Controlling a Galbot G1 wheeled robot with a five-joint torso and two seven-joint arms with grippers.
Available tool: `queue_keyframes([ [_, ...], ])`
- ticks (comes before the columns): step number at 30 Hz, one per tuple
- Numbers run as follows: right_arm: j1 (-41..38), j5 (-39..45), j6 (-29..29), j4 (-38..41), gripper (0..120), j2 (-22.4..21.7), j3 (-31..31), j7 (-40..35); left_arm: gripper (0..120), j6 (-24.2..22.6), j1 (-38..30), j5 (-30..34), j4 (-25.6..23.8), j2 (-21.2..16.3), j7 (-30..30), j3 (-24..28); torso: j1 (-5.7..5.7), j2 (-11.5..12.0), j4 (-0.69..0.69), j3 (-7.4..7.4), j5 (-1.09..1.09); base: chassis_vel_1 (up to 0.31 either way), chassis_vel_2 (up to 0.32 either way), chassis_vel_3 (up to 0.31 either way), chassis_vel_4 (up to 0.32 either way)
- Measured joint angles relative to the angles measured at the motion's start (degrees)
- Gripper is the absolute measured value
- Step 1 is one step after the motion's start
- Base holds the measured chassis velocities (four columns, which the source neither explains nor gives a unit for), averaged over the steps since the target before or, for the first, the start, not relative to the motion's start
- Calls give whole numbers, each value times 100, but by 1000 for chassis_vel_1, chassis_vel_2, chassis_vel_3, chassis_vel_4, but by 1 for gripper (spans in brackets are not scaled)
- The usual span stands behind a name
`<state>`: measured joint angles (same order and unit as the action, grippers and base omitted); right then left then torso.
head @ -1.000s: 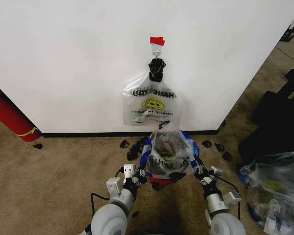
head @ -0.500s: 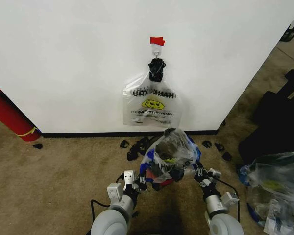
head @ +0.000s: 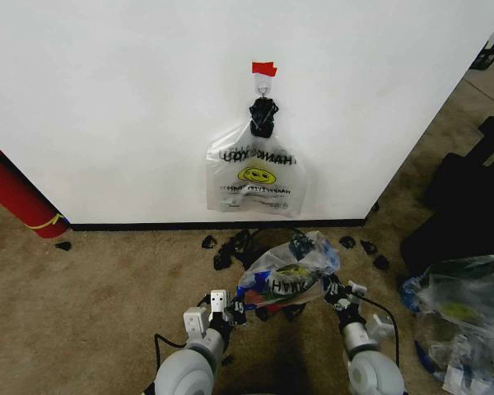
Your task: Pick up the garbage bag from the wall and place it over the trash bin.
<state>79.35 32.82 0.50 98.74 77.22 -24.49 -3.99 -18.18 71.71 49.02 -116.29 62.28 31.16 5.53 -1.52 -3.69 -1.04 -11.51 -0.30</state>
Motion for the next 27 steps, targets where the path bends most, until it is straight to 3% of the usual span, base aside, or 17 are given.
queue_keyframes([
  [10,-248,-222,104,-239,0,-186,120,6,0,-32,-25,-45,49,-86,-78,-18,0,0,0,0,0,0,0,0,0],
  [12,-151,-307,41,-183,0,-218,89,27,7,-46,74,-93,-15,-108,-106,-42,0,0,0,0,0,0,0,0,0],
  [14,-5,-471,-72,-93,10,-242,38,61,15,-47,232,-218,-122,-131,-157,-96,0,0,0,0,0,0,0,0,0],
  [16,56,-545,-109,-47,11,-249,17,72,18,-46,310,-282,-178,-146,-183,-129,0,0,0,0,0,0,0,0,0],
  [20,371,-958,-340,174,32,-273,-94,103,36,6,670,-703,-424,-226,-332,-260,0,0,0,0,0,0,0,0,0],
  [22,410,-1006,-378,200,33,-273,-107,105,38,38,731,-774,-457,-242,-361,-280,0,0,0,0,0,0,0,0,0],
  [27,827,-1381,-725,502,53,-210,-227,108,59,434,1321,-1299,-793,-348,-650,-476,0,0,0,1,-1,0,0,0,0],
])
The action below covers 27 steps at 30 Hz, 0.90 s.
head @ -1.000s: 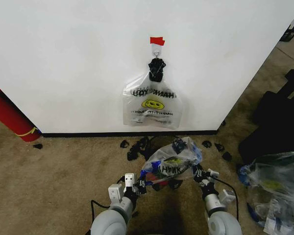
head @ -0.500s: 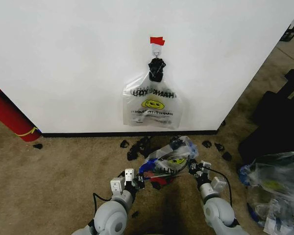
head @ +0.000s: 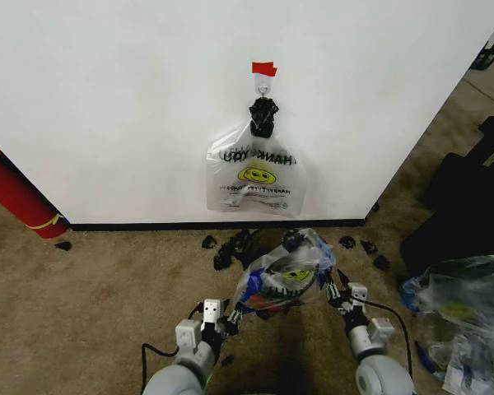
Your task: Pick up the garbage bag from the wall and place it over the trash bin.
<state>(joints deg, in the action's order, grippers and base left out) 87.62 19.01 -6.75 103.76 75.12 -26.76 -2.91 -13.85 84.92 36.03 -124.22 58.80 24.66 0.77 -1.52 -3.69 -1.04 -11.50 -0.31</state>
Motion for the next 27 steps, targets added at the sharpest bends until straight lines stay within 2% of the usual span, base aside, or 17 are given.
queue_keyframes([
  [1,101,-60,-98,69,60,20,-26,4,66,129,144,-143,-77,-22,-73,-26,0,0,0,0,0,0,0,0,0],
  [4,212,-143,-290,126,65,53,-53,6,71,297,295,-305,-165,-34,-151,-54,0,0,0,0,0,0,0,0,0],
  [5,335,-249,-629,184,71,117,-108,21,79,583,502,-561,-283,-35,-271,-109,0,0,1,0,0,0,0,0,0],
  [8,549,-442,-1196,347,85,270,-206,-41,91,933,682,-897,-425,-34,-454,-234,0,0,1,0,1,0,0,0,0],
  [10,586,-511,-1258,393,87,300,-224,-90,92,973,696,-943,-454,-34,-480,-256,0,0,1,0,1,0,0,0,0],
  [12,870,-887,-1591,728,97,436,-295,-283,99,1065,718,-1078,-602,-2,-585,-393,0,0,-2,0,0,0,0,0,0],
  [15,1132,-1067,-1985,1069,100,477,-287,-296,100,1074,678,-1095,-757,132,-617,-531,0,0,1,0,0,0,0,0,0],
  [18,1263,-1064,-2115,1209,100,493,-289,-238,100,1072,615,-1091,-794,167,-629,-562,0,0,1,0,0,0,0,0,0],
  [21,1723,-885,-2364,1590,100,487,-306,-25,100,945,237,-990,-756,147,-640,-596,0,0,2,0,0,0,0,0,0],
  [23,2018,-843,-2536,1768,100,514,-342,44,100,744,-185,-702,-620,9,-625,-554,0,0,1,0,-2,0,0,0,0],
  [24,2018,-843,-2536,1768,100,514,-342,44,100,744,-185,-702,-620,9,-625,-554,0,0,1,0,-2,0,0,0,0],
  [27,2416,-827,-2812,1947,100,700,-357,73,100,355,-950,24,-297,-303,-611,-403,0,0,-1,0,-1,0,0,0,0],
])
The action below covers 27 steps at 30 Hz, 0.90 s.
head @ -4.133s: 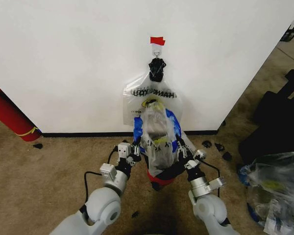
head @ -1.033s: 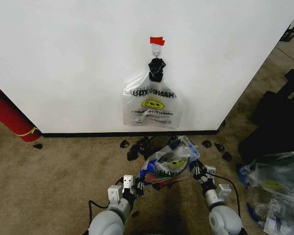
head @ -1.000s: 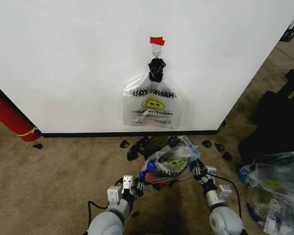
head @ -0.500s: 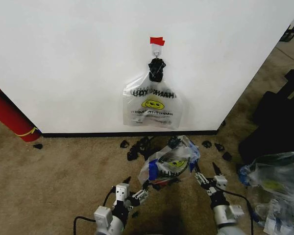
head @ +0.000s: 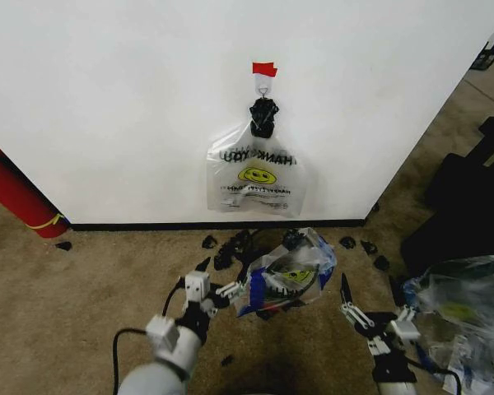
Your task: Pick up the garbage bag from the wall and place it over the trash bin.
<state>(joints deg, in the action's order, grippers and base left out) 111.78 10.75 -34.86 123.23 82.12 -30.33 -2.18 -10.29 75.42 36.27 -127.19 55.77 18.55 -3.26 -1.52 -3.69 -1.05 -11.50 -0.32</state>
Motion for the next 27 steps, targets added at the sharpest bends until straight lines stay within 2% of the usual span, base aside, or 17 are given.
queue_keyframes([
  [3,330,16,-225,175,100,272,-28,17,100,-98,-653,396,427,-174,-52,187,0,1,-1,0,0,0,0,0,0],
  [5,449,19,-308,234,100,344,-30,36,100,-102,-838,513,539,-210,-86,254,0,1,-1,0,-4,0,0,0,0],
  [11,505,-215,-521,202,100,714,0,-10,100,-125,-1311,719,816,-393,-230,447,0,1,1,0,2,0,0,0,0],
  [15,547,-344,-397,342,100,743,86,-109,100,-158,-1319,808,888,-474,-312,422,0,1,2,0,0,0,0,0,0],
  [18,596,-432,-313,431,100,709,138,-200,100,-498,-1309,1257,924,-609,-467,404,0,1,3,0,1,0,0,0,0],
  [20,643,-435,-304,465,100,685,153,-203,100,-597,-1341,1342,959,-644,-576,405,0,1,4,0,1,0,0,0,0],
  [27,842,-446,-229,679,100,607,236,-172,100,-921,-2000,1639,1334,-704,-908,574,0,1,1,0,2,0,0,0,0],
])
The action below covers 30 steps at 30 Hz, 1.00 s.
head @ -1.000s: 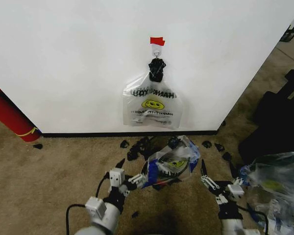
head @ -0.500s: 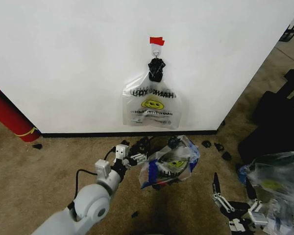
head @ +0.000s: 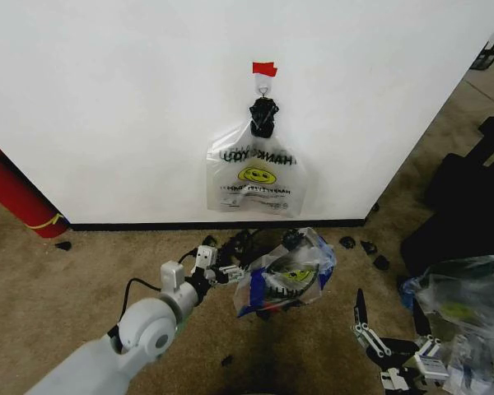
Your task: Pick up the garbage bag from the wall and place it over the trash bin.
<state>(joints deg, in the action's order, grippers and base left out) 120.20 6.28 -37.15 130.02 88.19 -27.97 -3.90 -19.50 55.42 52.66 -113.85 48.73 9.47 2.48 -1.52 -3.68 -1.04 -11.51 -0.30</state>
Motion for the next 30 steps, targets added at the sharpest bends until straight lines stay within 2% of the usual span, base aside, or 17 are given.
queue_keyframes([
  [10,72,23,8,5,100,-66,-48,53,100,-475,-612,99,495,-151,-712,255,0,0,1,0,-1,0,0,0,0],
  [15,42,165,-30,-8,100,-104,-67,49,100,-603,-711,-88,534,-81,-772,409,0,0,1,0,-1,0,0,0,0],
  [21,-52,201,-9,-202,100,-132,-65,60,100,-692,-1020,-276,960,139,-758,690,0,0,0,0,-2,0,0,0,0],
  [30,-109,232,120,-129,100,-127,-102,108,100,-792,-1657,273,1533,326,-691,951,0,-1,1,0,-1,0,0,0,0],
])
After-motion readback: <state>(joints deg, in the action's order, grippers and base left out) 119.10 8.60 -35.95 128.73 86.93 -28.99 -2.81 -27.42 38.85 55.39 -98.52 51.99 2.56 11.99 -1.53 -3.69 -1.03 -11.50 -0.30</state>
